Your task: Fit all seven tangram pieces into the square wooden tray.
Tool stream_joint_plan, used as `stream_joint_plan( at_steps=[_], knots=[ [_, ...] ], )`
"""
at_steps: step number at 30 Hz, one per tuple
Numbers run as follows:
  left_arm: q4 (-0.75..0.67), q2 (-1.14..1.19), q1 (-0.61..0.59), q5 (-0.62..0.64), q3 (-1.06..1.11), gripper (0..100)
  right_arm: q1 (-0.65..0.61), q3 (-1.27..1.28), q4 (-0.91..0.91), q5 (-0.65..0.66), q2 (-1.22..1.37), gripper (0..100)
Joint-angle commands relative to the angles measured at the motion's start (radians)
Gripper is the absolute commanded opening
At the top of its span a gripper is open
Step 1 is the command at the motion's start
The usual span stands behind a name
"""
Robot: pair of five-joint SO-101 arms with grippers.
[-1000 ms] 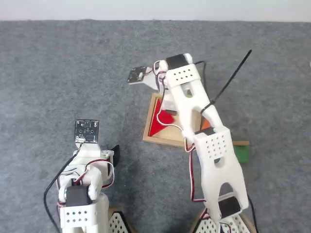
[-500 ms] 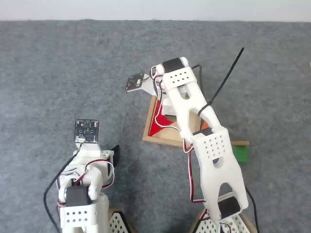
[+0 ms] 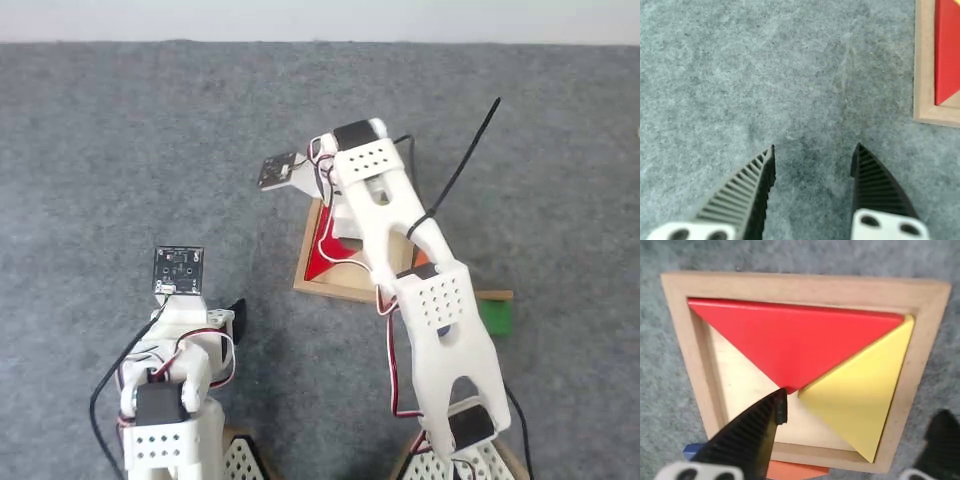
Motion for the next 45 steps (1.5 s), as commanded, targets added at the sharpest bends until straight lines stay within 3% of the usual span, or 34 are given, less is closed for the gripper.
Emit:
stream_joint_plan(
  at_steps=[1, 5, 11, 18, 24, 30, 39, 45],
  knots=[
    [-0.021, -0.011, -0.005, 0.011, -0.012, 24, 0.012, -0.014, 0.038, 0.006, -0.036, 45.7],
    [-0.021, -0.011, -0.005, 0.011, -0.012, 24, 0.021, -0.081, 0.039, -0.055, -0.085, 45.7],
    [-0.021, -0.011, -0.005, 0.011, -0.012, 24, 0.099, -0.120, 0.039, -0.304, -0.285, 45.7],
    [-0.021, -0.011, -0.005, 0.011, -0.012, 24, 0.272, 0.046, 0.024, -0.344, -0.390, 45.7],
    [-0.021, -0.011, -0.005, 0.011, -0.012, 24, 0.421, 0.199, -0.101, -0.376, -0.479, 45.7],
    [-0.021, -0.011, -0.005, 0.011, -0.012, 24, 0.433, 0.480, -0.171, -0.408, -0.685, 45.7],
    [-0.021, -0.011, -0.005, 0.011, -0.012, 24, 0.409, 1.198, -0.526, -0.493, -0.938, 45.7],
    [-0.021, -0.011, -0.005, 0.011, -0.012, 24, 0.381, 1.316, -0.601, -0.557, -0.935, 45.7]
  ],
)
